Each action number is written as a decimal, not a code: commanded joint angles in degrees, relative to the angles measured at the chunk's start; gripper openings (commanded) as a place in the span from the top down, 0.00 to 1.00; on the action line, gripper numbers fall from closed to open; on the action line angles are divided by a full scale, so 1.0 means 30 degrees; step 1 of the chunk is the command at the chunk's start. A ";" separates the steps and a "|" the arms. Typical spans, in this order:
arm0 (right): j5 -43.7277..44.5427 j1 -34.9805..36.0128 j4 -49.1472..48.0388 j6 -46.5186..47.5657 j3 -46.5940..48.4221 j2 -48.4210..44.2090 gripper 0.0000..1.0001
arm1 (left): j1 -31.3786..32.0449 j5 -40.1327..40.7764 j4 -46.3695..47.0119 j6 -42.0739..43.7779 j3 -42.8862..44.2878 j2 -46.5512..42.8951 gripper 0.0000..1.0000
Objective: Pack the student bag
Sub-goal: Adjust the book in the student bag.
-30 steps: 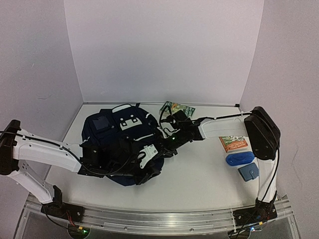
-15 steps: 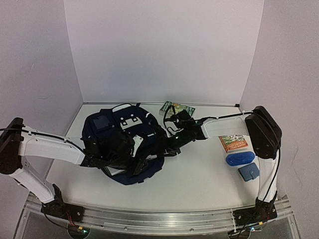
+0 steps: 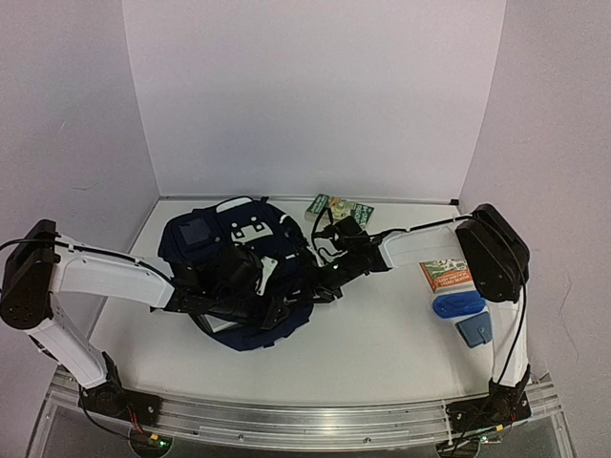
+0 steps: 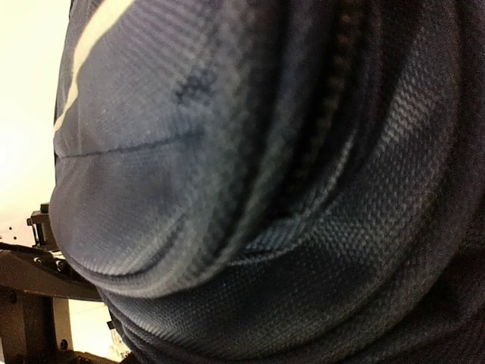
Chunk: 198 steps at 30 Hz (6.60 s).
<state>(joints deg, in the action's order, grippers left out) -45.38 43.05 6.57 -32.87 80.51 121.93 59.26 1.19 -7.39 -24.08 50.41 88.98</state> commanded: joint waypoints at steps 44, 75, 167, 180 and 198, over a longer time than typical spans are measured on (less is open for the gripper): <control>0.0341 -0.0111 -0.2689 -0.2511 0.1401 0.0753 0.47 | -0.0683 -0.0351 -0.5194 -0.1593 0.3845 0.2004 0.31; -0.1236 -0.0114 -0.5411 -0.4362 0.1986 0.1346 0.53 | -0.0595 -0.3740 0.1325 0.2615 0.0661 0.0423 1.00; 0.1224 0.0472 0.2377 0.2660 0.0203 -0.1849 0.52 | 0.2609 0.4100 -1.0334 -0.0603 0.2527 -0.3683 0.32; 0.3812 0.2156 0.2967 0.2836 0.1413 -0.0622 0.60 | 0.1942 0.5160 -0.9348 -0.4674 -0.0115 -0.3907 0.30; 0.3991 0.3438 0.6322 0.5004 0.3225 0.0336 0.47 | 0.0748 0.4582 -0.8894 -0.4520 -0.0184 -0.3128 0.28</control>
<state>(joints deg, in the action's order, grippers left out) -33.74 51.70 21.29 -20.16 89.14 122.65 63.75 13.04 -34.00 -36.87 50.33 80.62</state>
